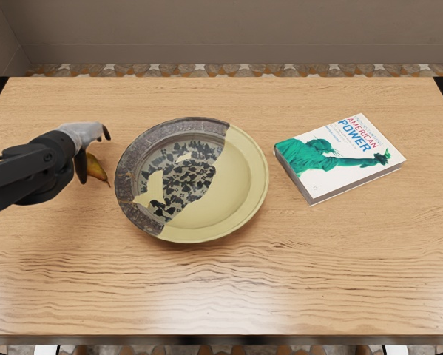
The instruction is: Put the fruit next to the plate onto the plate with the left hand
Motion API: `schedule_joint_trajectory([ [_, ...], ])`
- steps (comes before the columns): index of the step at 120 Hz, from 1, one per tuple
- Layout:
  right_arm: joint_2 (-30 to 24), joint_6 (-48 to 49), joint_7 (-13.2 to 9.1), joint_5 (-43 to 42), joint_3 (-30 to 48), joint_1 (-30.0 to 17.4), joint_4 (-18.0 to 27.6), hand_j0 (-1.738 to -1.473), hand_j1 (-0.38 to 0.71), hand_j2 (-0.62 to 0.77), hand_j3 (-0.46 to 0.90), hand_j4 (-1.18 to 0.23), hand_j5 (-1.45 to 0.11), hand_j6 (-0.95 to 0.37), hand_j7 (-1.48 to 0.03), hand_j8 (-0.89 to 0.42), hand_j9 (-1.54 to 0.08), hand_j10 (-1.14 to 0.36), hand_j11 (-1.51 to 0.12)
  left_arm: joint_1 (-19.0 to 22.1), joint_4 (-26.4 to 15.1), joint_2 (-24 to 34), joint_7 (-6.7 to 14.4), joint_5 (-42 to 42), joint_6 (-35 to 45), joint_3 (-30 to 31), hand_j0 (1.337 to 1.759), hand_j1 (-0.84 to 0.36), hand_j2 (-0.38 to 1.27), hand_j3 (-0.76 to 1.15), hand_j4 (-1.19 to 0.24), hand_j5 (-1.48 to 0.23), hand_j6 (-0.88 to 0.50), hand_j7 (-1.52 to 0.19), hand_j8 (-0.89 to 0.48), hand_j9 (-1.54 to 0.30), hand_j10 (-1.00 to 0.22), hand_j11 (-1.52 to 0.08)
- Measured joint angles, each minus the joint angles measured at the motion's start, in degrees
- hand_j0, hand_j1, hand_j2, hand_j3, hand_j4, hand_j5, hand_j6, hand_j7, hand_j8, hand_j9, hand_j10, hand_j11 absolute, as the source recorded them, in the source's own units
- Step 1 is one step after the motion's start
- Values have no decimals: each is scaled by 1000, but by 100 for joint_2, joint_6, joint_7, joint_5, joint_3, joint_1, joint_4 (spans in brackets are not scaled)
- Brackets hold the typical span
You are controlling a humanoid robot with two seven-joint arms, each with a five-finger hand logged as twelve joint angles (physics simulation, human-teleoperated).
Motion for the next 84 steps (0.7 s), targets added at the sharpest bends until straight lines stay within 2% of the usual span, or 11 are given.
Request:
schedule_joint_trajectory([
  [53, 0, 0, 0, 0, 1, 0, 0, -1658, -349, 0, 0, 0, 0, 0, 0, 0, 0, 0, 0, 47, 1, 0, 0, -26, -16, 82, 1658, -246, 106, 0, -510, -643, -510, -643, -499, -651, -505, -650],
  [73, 0, 0, 0, 0, 0, 0, 0, -1658, -349, 0, 0, 0, 0, 0, 0, 0, 0, 0, 0, 55, -2, 0, 1, -27, -22, 111, 1653, -251, 48, 0, -560, -709, -562, -707, -445, -734, -546, -733],
  [84, 0, 0, 0, 0, 0, 0, 0, -1658, -349, 0, 0, 0, 0, 0, 0, 0, 0, 0, 0, 29, 1, 7, 2, -137, -25, 159, 1651, -269, 77, 0, -614, -737, -533, -753, -422, -781, -545, -787],
])
